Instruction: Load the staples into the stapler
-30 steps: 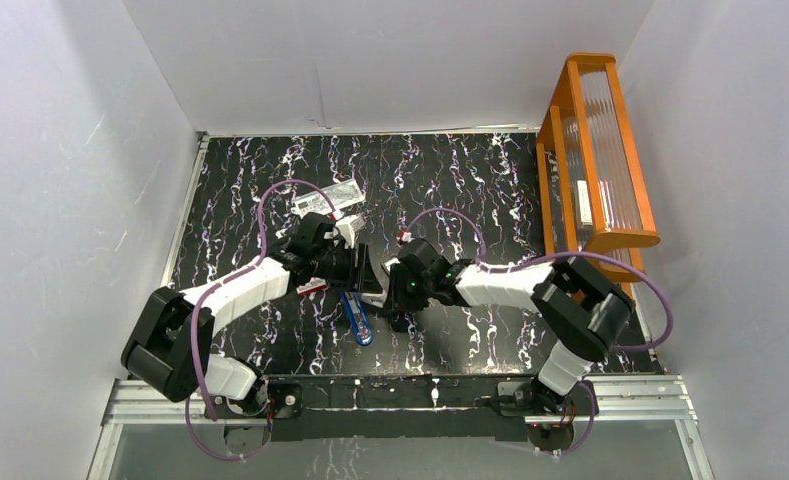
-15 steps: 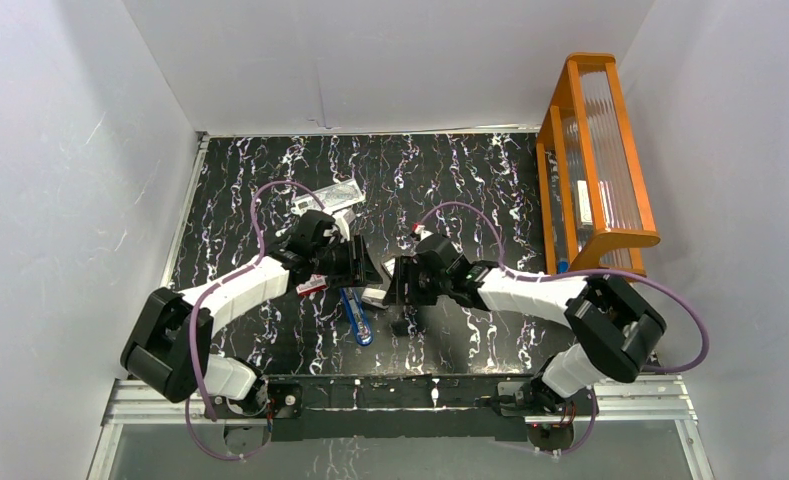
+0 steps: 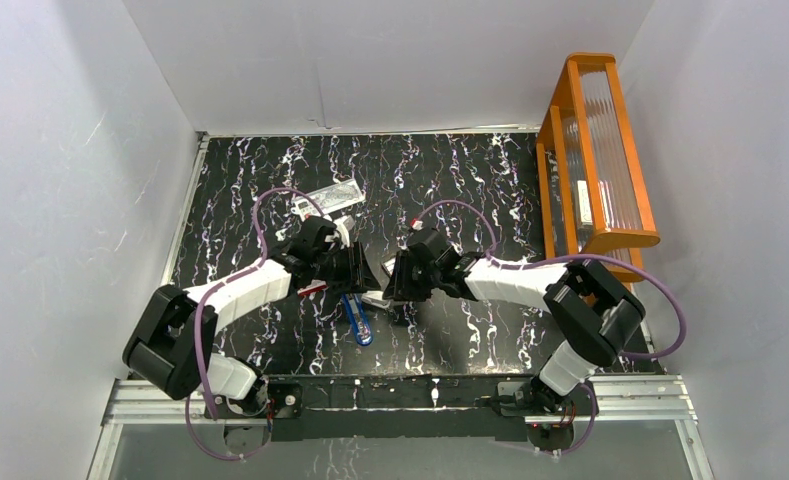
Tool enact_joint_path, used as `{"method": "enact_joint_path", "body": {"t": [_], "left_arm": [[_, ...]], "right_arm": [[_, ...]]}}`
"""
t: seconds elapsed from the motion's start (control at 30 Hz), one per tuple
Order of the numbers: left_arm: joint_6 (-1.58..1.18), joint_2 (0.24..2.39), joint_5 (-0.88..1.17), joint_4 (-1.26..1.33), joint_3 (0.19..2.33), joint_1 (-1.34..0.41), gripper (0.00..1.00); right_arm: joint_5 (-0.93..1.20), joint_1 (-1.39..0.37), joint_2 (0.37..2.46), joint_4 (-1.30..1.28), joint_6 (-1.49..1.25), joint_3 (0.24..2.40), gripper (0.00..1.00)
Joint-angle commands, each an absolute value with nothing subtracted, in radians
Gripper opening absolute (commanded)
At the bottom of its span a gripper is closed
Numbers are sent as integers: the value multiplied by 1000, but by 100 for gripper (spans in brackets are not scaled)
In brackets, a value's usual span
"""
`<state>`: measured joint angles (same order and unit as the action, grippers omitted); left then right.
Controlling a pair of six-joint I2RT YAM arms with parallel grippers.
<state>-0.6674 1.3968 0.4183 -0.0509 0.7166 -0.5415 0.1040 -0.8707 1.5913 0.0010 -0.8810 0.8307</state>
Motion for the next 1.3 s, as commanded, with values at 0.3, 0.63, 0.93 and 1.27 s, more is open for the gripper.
{"method": "enact_joint_path", "body": {"t": [0.3, 0.63, 0.93, 1.27], "left_arm": [[-655, 1414, 412, -47, 696, -558, 38], [-649, 1431, 398, -66, 701, -562, 35], [-636, 1437, 374, -101, 716, -568, 33], [-543, 1294, 260, -174, 816, -566, 40]], "right_arm": [[96, -868, 1634, -60, -885, 850, 33], [119, -868, 1679, -106, -872, 839, 24], [27, -877, 1699, -194, -864, 887, 23], [34, -883, 1581, -200, -674, 1051, 30]]}}
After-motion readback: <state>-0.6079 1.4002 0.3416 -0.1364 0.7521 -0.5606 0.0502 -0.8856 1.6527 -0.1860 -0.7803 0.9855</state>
